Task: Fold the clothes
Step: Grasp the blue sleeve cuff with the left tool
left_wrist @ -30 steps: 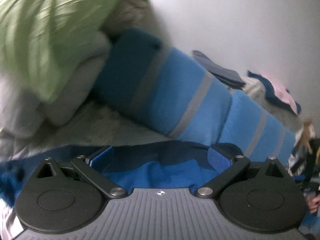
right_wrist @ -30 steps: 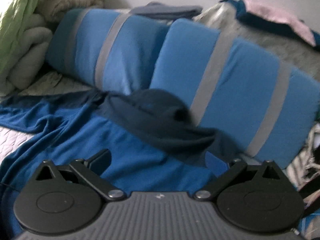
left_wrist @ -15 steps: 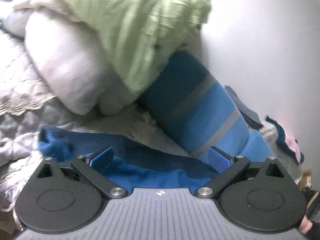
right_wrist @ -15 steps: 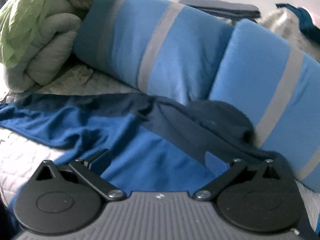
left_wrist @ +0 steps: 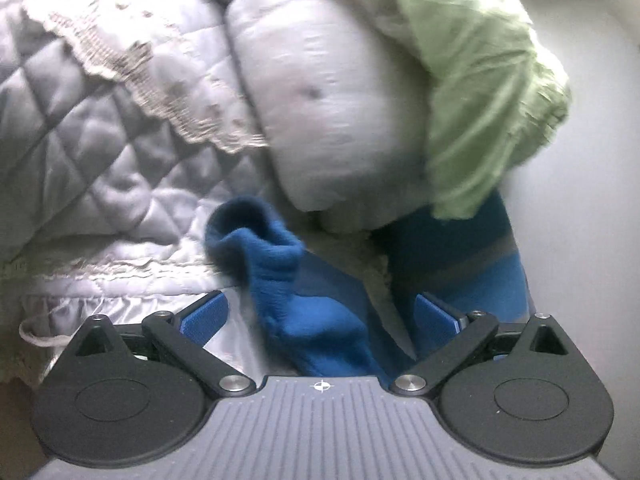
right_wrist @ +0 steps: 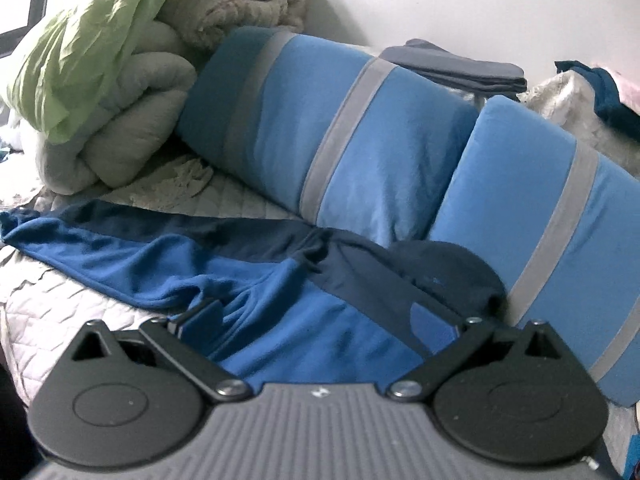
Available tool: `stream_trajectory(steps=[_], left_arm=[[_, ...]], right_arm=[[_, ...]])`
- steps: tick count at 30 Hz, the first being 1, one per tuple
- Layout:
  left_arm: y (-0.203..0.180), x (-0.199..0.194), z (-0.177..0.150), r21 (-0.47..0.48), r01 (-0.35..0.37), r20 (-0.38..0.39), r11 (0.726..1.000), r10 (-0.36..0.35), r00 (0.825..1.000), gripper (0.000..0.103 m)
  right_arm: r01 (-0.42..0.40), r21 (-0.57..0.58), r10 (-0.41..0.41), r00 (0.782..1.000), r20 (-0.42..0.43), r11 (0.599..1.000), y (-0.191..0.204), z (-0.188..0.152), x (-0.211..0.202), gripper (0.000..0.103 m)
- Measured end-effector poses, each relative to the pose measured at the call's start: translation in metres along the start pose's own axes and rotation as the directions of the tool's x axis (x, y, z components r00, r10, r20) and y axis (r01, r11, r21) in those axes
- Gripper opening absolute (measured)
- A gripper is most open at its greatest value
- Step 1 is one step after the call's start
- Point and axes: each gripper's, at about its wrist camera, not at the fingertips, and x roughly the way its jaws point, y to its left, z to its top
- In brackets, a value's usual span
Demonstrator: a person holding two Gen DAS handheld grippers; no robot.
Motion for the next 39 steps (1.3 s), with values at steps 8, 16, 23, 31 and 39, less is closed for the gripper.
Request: stream_trajectory(steps=[8,16,23,31,39], left_arm=[[-0.029,0.034,0.008,0.212,-0.177,-0.019,0.961,0.185,0.983,0.014],[-0.165,0.004,-0.002,0.737,-0.037,0.041,0.675,0.01,0.999,0.011],[-0.257,0.004,0.023,0.904,-0.038,0.098,0.425,-0.12,0.988,0.01],[-0.313,0.035,0.052,0.867,-0.106,0.2,0.487,-0.144,0.969,0.009],[-0.369,0.074,0.053,0.855,-0.12,0.243,0.504,-0.186,0.952,0.008]], right_arm=[[0.007,-0.002,-0.007,1.0,-0.014,1.0,0.001,-0.012,0.001,0.103],[0.005,-0.036,-0.007,0.998,-0.06,0.999,0.004,-0.015,0.028,0.103],[0.022,-0.049,-0.026,0.996,-0.084,0.999,0.017,-0.01,0.072,0.103],[0.012,-0.083,-0.017,0.998,-0.06,0.996,0.056,-0.009,0.136,0.103],[0.005,-0.2,-0.008,1.0,-0.018,0.98,0.107,-0.011,0.19,0.103]])
